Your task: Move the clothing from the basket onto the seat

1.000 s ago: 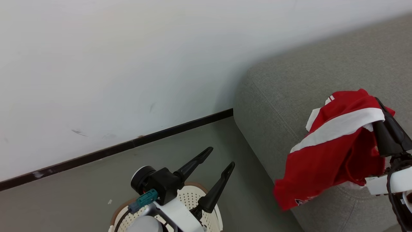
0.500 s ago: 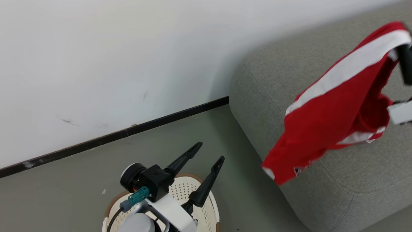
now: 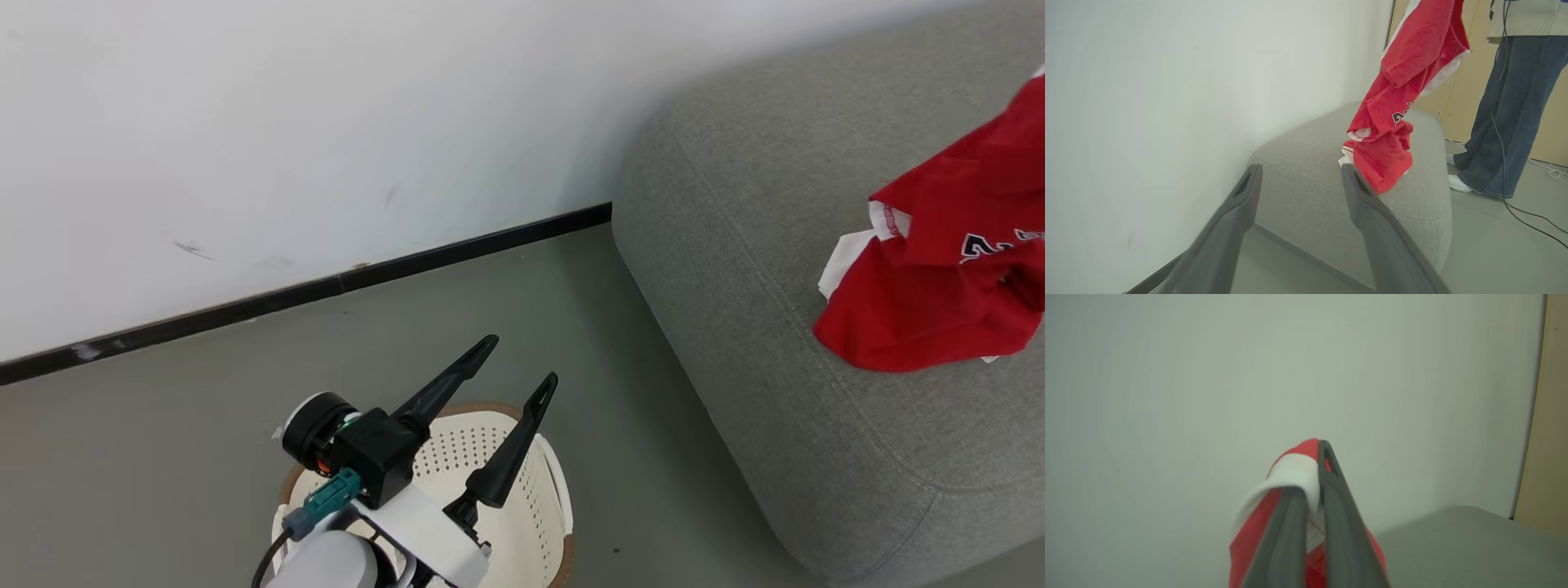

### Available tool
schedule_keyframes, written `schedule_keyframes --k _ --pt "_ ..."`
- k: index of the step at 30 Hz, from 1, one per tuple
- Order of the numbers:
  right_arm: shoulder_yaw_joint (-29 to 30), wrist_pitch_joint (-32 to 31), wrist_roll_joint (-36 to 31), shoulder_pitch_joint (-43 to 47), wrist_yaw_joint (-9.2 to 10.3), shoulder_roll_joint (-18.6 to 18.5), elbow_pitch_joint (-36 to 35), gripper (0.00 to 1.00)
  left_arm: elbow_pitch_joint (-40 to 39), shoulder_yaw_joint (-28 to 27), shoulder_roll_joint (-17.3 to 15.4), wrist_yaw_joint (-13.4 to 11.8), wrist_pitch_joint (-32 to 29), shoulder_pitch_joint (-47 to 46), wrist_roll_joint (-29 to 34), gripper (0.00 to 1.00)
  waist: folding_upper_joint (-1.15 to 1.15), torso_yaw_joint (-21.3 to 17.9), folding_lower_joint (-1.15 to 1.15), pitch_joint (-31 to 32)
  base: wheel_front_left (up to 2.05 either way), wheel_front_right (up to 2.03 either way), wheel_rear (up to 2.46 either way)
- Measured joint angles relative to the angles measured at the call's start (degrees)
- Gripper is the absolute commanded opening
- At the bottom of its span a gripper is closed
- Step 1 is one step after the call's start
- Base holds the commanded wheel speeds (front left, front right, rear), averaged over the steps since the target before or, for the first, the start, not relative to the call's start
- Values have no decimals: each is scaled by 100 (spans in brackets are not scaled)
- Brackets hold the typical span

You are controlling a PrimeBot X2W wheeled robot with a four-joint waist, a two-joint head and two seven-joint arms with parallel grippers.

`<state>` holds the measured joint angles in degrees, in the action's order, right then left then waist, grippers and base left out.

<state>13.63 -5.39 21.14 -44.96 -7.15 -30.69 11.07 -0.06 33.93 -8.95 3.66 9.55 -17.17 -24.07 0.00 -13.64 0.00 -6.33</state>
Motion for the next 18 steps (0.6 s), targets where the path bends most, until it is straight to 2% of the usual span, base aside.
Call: schedule_keyframes --k 10,18 --pt "258 -64 -354 -728 0 -479 815 0 -326 119 -69 2 -226 -160 151 100 0 272 0 -332 0 0 0" --pt "402 131 -635 -846 0 -606 1300 0 -515 164 -154 9 -353 -248 153 100 0 459 0 -604 0 0 0"
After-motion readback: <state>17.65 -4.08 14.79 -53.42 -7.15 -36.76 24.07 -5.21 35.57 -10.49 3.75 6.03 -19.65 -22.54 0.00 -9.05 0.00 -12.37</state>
